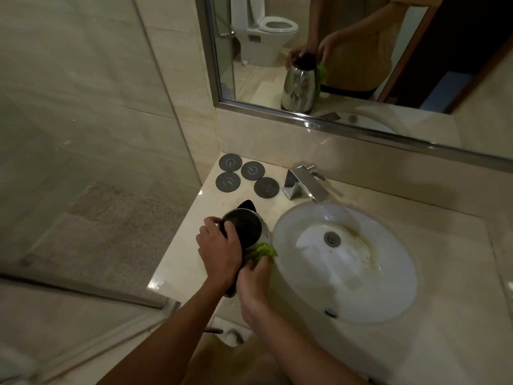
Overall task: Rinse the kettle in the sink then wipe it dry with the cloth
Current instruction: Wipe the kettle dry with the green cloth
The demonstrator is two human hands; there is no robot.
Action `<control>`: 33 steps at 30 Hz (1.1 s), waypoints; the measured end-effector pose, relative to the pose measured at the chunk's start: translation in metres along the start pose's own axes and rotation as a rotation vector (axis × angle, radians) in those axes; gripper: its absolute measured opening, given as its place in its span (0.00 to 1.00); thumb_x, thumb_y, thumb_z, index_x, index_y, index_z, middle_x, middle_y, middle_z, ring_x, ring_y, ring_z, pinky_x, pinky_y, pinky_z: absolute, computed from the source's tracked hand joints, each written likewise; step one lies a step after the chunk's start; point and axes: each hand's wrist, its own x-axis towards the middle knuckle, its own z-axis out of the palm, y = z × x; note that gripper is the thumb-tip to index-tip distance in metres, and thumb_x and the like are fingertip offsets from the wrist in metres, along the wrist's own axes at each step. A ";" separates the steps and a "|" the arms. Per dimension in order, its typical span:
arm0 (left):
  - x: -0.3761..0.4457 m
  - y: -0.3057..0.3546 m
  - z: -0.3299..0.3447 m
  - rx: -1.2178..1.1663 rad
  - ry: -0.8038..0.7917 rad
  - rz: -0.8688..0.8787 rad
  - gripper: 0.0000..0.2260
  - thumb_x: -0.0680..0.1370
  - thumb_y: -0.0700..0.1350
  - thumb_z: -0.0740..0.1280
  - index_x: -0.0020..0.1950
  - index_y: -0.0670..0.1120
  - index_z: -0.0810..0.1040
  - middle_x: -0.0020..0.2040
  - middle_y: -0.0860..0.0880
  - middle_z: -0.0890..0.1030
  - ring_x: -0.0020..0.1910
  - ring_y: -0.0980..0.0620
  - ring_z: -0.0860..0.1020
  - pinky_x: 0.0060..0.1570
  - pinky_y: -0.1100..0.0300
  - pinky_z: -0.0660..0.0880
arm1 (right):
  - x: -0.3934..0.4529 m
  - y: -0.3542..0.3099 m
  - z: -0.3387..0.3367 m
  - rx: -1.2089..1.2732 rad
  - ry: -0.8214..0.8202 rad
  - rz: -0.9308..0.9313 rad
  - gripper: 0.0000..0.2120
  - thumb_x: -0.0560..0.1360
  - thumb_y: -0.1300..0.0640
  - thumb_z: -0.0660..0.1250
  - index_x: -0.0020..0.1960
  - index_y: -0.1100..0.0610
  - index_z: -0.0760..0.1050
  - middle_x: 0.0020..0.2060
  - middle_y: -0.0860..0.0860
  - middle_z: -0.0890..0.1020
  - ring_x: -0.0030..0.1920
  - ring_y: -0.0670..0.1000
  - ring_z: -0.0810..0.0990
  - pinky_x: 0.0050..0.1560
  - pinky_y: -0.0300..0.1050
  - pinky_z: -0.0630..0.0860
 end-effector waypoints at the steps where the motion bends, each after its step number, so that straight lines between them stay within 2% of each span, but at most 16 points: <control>1: 0.000 -0.001 0.000 0.009 -0.001 0.007 0.09 0.78 0.53 0.55 0.54 0.50 0.67 0.51 0.47 0.73 0.52 0.47 0.70 0.52 0.43 0.73 | 0.004 0.000 -0.003 0.011 -0.004 0.046 0.12 0.82 0.65 0.53 0.58 0.50 0.68 0.56 0.54 0.79 0.50 0.51 0.80 0.56 0.50 0.79; 3: 0.000 -0.001 0.001 0.038 -0.005 0.023 0.09 0.79 0.53 0.55 0.54 0.50 0.66 0.50 0.48 0.72 0.52 0.48 0.70 0.52 0.44 0.74 | 0.014 -0.001 -0.012 0.037 -0.026 0.132 0.16 0.80 0.68 0.53 0.60 0.51 0.68 0.55 0.54 0.79 0.48 0.50 0.78 0.55 0.50 0.77; 5: 0.000 -0.001 0.001 0.070 -0.007 0.040 0.10 0.79 0.53 0.55 0.55 0.49 0.67 0.50 0.48 0.72 0.51 0.48 0.70 0.51 0.46 0.74 | 0.024 -0.002 -0.021 0.034 -0.067 0.188 0.17 0.79 0.68 0.53 0.62 0.54 0.70 0.55 0.54 0.79 0.52 0.54 0.78 0.58 0.53 0.78; 7: 0.000 -0.001 0.001 0.099 -0.010 0.063 0.11 0.79 0.54 0.56 0.55 0.48 0.66 0.50 0.48 0.72 0.50 0.49 0.70 0.51 0.47 0.74 | 0.028 -0.002 -0.027 -0.022 -0.089 0.162 0.17 0.80 0.67 0.53 0.63 0.53 0.71 0.56 0.55 0.79 0.54 0.54 0.78 0.58 0.52 0.78; 9: -0.001 0.000 0.001 0.124 -0.013 0.092 0.11 0.79 0.54 0.56 0.54 0.48 0.66 0.50 0.48 0.71 0.49 0.49 0.70 0.50 0.47 0.74 | 0.028 -0.002 -0.031 -0.176 -0.037 0.013 0.16 0.81 0.66 0.54 0.64 0.55 0.72 0.57 0.55 0.79 0.54 0.51 0.78 0.55 0.46 0.76; 12: -0.001 0.000 0.001 0.156 -0.007 0.127 0.11 0.78 0.54 0.57 0.52 0.48 0.66 0.48 0.47 0.71 0.46 0.48 0.70 0.47 0.47 0.74 | 0.021 -0.010 -0.035 -0.340 0.018 -0.275 0.14 0.81 0.66 0.56 0.63 0.56 0.73 0.54 0.53 0.81 0.50 0.50 0.80 0.47 0.40 0.76; 15: -0.001 0.001 0.001 0.181 0.001 0.148 0.13 0.76 0.57 0.54 0.49 0.48 0.65 0.46 0.47 0.70 0.44 0.47 0.70 0.45 0.47 0.74 | 0.022 -0.020 -0.033 -0.478 0.052 -0.512 0.14 0.80 0.65 0.58 0.62 0.56 0.75 0.55 0.53 0.81 0.53 0.52 0.80 0.50 0.41 0.75; 17: -0.002 0.001 0.001 0.201 0.003 0.165 0.15 0.75 0.58 0.53 0.49 0.47 0.65 0.45 0.47 0.69 0.44 0.47 0.70 0.44 0.46 0.74 | 0.025 -0.028 -0.033 -0.532 0.055 -0.578 0.13 0.80 0.64 0.58 0.61 0.57 0.75 0.55 0.52 0.79 0.53 0.52 0.78 0.50 0.40 0.71; 19: -0.003 0.001 0.001 0.231 -0.009 0.179 0.17 0.75 0.60 0.53 0.50 0.47 0.65 0.46 0.47 0.69 0.44 0.47 0.70 0.44 0.47 0.74 | 0.030 -0.034 -0.036 -0.513 0.009 -0.499 0.13 0.81 0.62 0.56 0.63 0.57 0.73 0.52 0.54 0.79 0.50 0.52 0.77 0.49 0.41 0.69; 21: -0.004 0.002 0.000 0.258 -0.035 0.181 0.19 0.74 0.61 0.56 0.51 0.47 0.65 0.47 0.48 0.67 0.45 0.47 0.70 0.44 0.48 0.74 | 0.045 -0.035 -0.043 -0.466 -0.057 -0.323 0.15 0.82 0.60 0.54 0.65 0.56 0.72 0.54 0.55 0.79 0.55 0.55 0.78 0.56 0.48 0.73; 23: -0.005 0.003 0.000 0.254 -0.062 0.186 0.21 0.71 0.62 0.60 0.53 0.47 0.65 0.48 0.49 0.64 0.46 0.47 0.70 0.44 0.50 0.74 | 0.056 -0.034 -0.051 -0.412 -0.132 -0.119 0.16 0.81 0.60 0.53 0.66 0.54 0.71 0.59 0.56 0.78 0.60 0.58 0.76 0.64 0.54 0.72; 25: -0.005 0.002 -0.001 0.200 -0.101 0.205 0.25 0.69 0.63 0.66 0.54 0.48 0.64 0.52 0.49 0.62 0.49 0.48 0.70 0.45 0.53 0.76 | 0.054 -0.026 -0.054 -0.337 -0.189 -0.010 0.16 0.81 0.61 0.54 0.65 0.52 0.71 0.60 0.55 0.78 0.60 0.56 0.76 0.65 0.54 0.72; 27: -0.003 0.001 -0.002 0.139 -0.166 0.230 0.28 0.67 0.63 0.69 0.57 0.48 0.63 0.56 0.48 0.64 0.52 0.49 0.70 0.47 0.56 0.76 | 0.047 -0.015 -0.051 -0.312 -0.174 -0.029 0.16 0.81 0.62 0.56 0.66 0.52 0.71 0.60 0.54 0.78 0.60 0.55 0.76 0.64 0.53 0.72; 29: 0.000 -0.002 -0.003 0.129 -0.223 0.252 0.30 0.66 0.64 0.70 0.57 0.50 0.63 0.55 0.50 0.68 0.53 0.50 0.71 0.47 0.58 0.74 | 0.040 -0.009 -0.051 -0.365 -0.100 -0.132 0.16 0.81 0.62 0.58 0.67 0.54 0.72 0.60 0.53 0.79 0.62 0.55 0.77 0.62 0.52 0.73; 31: 0.003 -0.004 -0.008 0.137 -0.260 0.275 0.30 0.64 0.65 0.71 0.57 0.51 0.63 0.53 0.51 0.71 0.52 0.51 0.72 0.46 0.59 0.72 | 0.040 -0.009 -0.057 -0.383 -0.082 -0.264 0.12 0.81 0.63 0.59 0.62 0.55 0.74 0.56 0.53 0.80 0.58 0.54 0.79 0.55 0.46 0.76; 33: 0.009 -0.003 -0.013 0.132 -0.306 0.310 0.31 0.64 0.64 0.73 0.57 0.52 0.64 0.54 0.51 0.72 0.52 0.51 0.72 0.46 0.60 0.71 | 0.045 -0.018 -0.066 -0.399 -0.101 -0.382 0.08 0.80 0.62 0.62 0.56 0.53 0.76 0.49 0.51 0.80 0.50 0.48 0.80 0.45 0.37 0.74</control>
